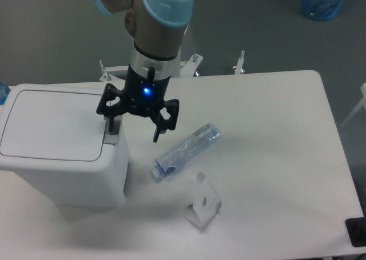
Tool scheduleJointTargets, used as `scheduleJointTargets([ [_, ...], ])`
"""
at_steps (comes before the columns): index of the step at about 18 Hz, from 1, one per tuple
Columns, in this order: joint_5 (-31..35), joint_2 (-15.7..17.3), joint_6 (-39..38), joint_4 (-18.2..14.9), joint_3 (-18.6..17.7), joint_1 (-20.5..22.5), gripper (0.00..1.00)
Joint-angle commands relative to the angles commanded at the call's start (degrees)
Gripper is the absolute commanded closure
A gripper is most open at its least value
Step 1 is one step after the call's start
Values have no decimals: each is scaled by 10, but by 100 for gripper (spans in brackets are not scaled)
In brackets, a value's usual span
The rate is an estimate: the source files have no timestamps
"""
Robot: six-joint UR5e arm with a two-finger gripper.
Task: Open the trash can
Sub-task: 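Hold the button pressed while the lid springs open, then lift the gripper up and away from the opened trash can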
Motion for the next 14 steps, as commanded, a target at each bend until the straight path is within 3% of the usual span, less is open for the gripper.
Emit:
scheduleJointTargets([
  [14, -1, 1, 4, -4, 14, 5, 0],
])
